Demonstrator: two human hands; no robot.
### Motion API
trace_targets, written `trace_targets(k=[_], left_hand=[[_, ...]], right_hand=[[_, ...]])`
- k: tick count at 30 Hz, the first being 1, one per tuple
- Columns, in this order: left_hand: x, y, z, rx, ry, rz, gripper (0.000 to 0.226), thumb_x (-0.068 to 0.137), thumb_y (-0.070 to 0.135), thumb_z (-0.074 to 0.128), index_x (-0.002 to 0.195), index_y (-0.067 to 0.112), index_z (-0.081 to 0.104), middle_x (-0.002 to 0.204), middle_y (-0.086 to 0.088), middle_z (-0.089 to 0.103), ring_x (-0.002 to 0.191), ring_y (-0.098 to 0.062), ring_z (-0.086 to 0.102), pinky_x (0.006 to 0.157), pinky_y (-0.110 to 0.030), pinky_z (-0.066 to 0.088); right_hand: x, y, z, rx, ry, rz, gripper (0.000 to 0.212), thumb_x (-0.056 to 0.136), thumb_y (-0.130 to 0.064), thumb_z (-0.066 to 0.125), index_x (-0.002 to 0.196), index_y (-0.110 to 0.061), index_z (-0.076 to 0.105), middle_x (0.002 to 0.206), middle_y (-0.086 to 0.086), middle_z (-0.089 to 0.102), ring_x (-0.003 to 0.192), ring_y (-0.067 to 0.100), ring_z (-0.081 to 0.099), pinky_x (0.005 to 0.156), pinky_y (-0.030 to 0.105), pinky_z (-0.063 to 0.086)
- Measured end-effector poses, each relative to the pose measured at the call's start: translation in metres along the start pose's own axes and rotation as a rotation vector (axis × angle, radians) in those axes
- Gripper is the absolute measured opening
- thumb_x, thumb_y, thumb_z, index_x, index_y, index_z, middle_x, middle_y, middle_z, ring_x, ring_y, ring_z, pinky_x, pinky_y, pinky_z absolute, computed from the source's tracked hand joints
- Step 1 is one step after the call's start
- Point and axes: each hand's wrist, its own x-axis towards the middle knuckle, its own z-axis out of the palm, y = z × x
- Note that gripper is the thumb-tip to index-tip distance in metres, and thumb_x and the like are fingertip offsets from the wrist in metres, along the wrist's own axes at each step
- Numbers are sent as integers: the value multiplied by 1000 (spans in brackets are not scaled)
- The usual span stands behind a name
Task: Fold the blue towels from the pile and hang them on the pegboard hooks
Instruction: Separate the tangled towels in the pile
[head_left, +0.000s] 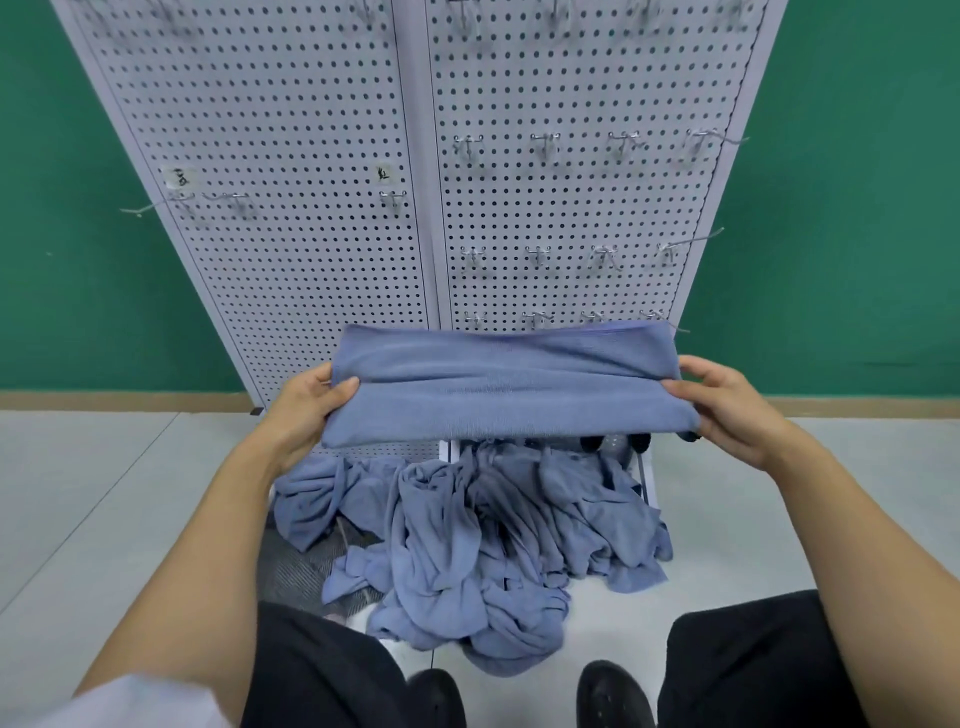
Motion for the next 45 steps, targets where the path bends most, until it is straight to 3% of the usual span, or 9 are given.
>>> trace_targets(k=[4, 7, 14, 17, 21, 27, 33, 40, 45], left_hand=[[-2, 2, 2, -16, 25, 59, 38, 92, -15, 40, 90, 10, 68, 78, 5, 74, 78, -11, 67, 67, -16, 55], [-5, 2, 2, -28, -16, 40, 55, 93, -15, 38, 71, 16, 78, 85, 2, 74, 85, -13, 67, 67, -16, 55], [-8, 2, 4, -188, -80, -21, 50, 94, 4, 28, 79, 5, 76, 112, -16, 68, 105, -28, 60, 84, -33, 55], [-5, 1, 13, -128, 119, -36, 46, 99, 31, 43, 73, 3, 67, 96, -13, 69, 91, -27, 60, 79, -38, 50], [1, -4, 19, 88, 221, -22, 41, 69, 53, 77, 59, 15, 66, 84, -6, 65, 83, -21, 57, 78, -38, 45], [5, -9, 40, 260, 240, -86, 40, 77, 1, 76, 66, 14, 39, 72, -3, 41, 69, -18, 40, 56, -21, 38], [12, -23, 62, 257, 260, -177, 35, 80, -25, 52, 73, 9, 54, 92, -11, 57, 86, -26, 52, 69, -33, 47], [9, -1, 126, 245, 190, -40, 32, 93, -14, 41, 95, 9, 63, 107, -8, 62, 101, -21, 59, 77, -24, 50], [-9, 20, 195, 154, 17, 141, 29, 105, 26, 33, 125, 19, 51, 124, 0, 56, 110, -14, 56, 94, -32, 48]], right_hand=[[-2, 1, 1, -5, 28, -46, 26, 93, 13, 41, 99, -4, 59, 64, -4, 70, 45, 4, 59, 40, 15, 44], [-3, 1, 0, -3, 50, -37, 28, 92, 14, 39, 95, -5, 60, 62, -4, 69, 46, 6, 59, 41, 16, 45], [-3, -2, 5, 3, 99, -2, 32, 93, 4, 30, 82, -9, 57, 62, 1, 53, 45, 10, 44, 40, 17, 38], [-2, -2, 14, -77, 127, -20, 25, 95, -10, 41, 75, -14, 55, 54, -8, 48, 43, 8, 39, 39, 16, 33], [1, -3, 20, -242, 146, -87, 17, 91, -12, 63, 80, -18, 51, 60, -5, 42, 42, 5, 37, 37, 15, 30], [-3, -29, 29, -55, 111, -113, 22, 89, -1, 61, 81, -20, 54, 79, 0, 57, 55, 9, 55, 44, 20, 43], [-3, -69, 48, 40, 94, -153, 19, 93, -1, 51, 86, -18, 58, 71, 1, 59, 54, 9, 54, 48, 19, 47], [4, -99, 73, -116, 40, -147, 10, 94, -7, 56, 93, -16, 59, 83, 1, 63, 61, 9, 61, 57, 23, 50], [3, -106, 78, -171, 109, -171, 6, 92, -13, 61, 92, -17, 57, 84, 2, 61, 70, 13, 61, 68, 28, 51]])
